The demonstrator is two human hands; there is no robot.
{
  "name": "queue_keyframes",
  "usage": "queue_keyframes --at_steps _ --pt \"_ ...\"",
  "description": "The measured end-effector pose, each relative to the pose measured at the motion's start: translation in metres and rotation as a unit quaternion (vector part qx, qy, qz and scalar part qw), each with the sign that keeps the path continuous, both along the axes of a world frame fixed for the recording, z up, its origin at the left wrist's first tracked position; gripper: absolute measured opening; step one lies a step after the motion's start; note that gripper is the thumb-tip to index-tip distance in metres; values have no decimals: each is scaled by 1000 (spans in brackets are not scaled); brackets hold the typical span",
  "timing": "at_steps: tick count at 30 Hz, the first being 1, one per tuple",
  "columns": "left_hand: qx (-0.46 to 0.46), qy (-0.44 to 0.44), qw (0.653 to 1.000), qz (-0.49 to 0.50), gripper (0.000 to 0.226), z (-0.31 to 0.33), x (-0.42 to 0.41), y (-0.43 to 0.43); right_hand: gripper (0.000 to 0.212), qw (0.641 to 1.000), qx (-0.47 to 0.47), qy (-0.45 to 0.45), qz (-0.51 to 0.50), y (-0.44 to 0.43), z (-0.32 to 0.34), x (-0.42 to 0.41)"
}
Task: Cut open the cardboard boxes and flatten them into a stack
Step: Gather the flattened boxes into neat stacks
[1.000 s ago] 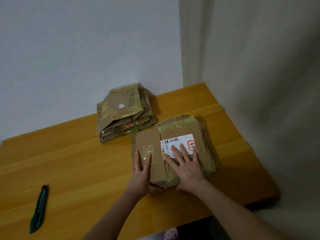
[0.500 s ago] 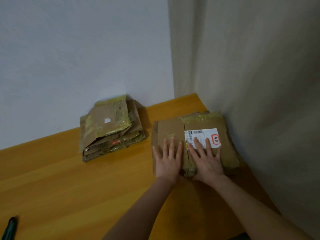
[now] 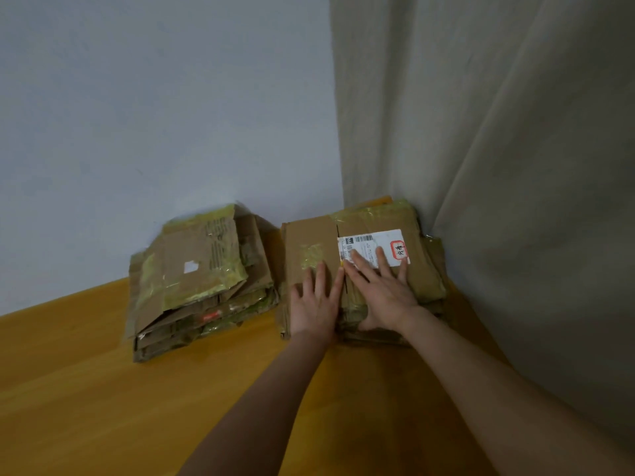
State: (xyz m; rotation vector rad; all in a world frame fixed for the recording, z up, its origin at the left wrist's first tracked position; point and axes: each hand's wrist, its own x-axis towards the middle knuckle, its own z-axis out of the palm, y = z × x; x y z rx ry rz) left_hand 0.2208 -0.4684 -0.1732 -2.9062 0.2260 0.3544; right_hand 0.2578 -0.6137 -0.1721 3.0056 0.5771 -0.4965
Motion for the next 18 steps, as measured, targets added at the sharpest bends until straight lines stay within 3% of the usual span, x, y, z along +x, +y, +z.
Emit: queue_keyframes --at_steps 6,8,10,12,14,16,18 --pt "-25 -15 1000 -6 121 -5 7 5 127 999 -9 -44 11 -6 -8 -3" --pt "-40 -17 999 -12 121 -5 5 10 109 996 37 -79 4 -15 -3 -13" --pt "-50 -22 998 -23 125 3 7 11 87 979 112 -147 -83 -23 7 -16" --pt "-84 -38 995 -35 126 10 14 8 79 923 182 -178 -288 -35 13 -13" --pt "-125 -26 991 -45 127 15 22 4 88 834 264 -79 -478 -48 13 -7" --pt "-136 17 989 -59 128 13 27 0 96 754 374 31 -539 -59 4 -2" --pt "-127 33 989 -64 126 6 27 4 96 718 450 53 -529 -61 0 4"
